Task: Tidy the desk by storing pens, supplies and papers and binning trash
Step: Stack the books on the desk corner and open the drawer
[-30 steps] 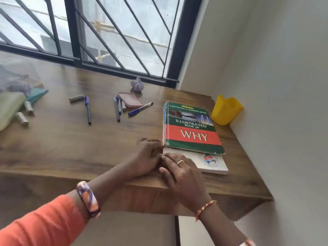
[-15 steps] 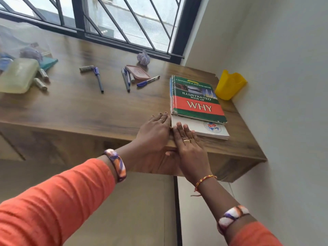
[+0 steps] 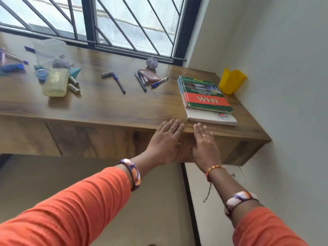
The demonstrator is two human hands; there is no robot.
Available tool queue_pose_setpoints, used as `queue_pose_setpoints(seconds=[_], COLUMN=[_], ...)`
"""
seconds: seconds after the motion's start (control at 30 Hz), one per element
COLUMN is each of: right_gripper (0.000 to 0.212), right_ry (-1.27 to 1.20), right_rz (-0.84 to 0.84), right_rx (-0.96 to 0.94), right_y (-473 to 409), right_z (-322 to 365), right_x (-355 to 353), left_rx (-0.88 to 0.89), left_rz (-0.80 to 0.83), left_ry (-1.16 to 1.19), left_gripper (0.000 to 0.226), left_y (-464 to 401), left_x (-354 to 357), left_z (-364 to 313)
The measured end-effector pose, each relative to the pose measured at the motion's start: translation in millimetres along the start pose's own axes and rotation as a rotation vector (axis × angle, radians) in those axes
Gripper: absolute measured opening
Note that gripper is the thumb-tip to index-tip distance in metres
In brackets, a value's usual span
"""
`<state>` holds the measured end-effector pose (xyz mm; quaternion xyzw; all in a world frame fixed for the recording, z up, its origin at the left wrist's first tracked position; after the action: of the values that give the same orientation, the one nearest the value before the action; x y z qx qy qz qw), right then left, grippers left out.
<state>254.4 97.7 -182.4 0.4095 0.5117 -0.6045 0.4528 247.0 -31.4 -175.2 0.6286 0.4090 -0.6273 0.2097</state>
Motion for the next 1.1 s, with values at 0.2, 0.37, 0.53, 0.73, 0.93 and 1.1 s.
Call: queue_pose_setpoints(seconds=[0.2,0.37,0.53,0.73,0.93,1.1], right_gripper=[0.066,0.049,0.017,0.060,0.081,0.081], right_ry=[-0.301,-0.849,-1.580,-2.172,-2.305,-2.274], right_rz=[0.063,0.509,0.895,0.463,0.312,0.281], right_rx=[0.171,0.530,0.975,1.353,1.404,1.404], right_y=[44,107,111,45,51,53], right_z=[18,67,158,219,231,237], right_x=[8,77,139,175,161,155], left_rx=[-0.133,-1.136,-1.480,-1.473,-1.418,-0.789], left_rz=[0.267,-0.014,-0.481,-0.447,-0.188,0.129], left_ry=[0.422,1.502,1.735,1.793,1.674,1.066], left_gripper=[0.043,0.030,0.030,0.028,0.027,0.013], left_y=[100,189,215,215,233,236], left_x=[44,60,47,49,44,-7], left_z=[30,123,194,230,241,219])
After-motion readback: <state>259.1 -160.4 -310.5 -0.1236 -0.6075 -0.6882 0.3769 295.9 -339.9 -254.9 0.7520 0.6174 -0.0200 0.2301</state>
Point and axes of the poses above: each hand's wrist, its own y-axis away from the middle knuckle, its own x-axis out of the palm, z = x × y, the point moved 4 cm from there along -y, towards the middle knuckle, and after that the axes turned 8 degrees about x, right-handed, at the moved point
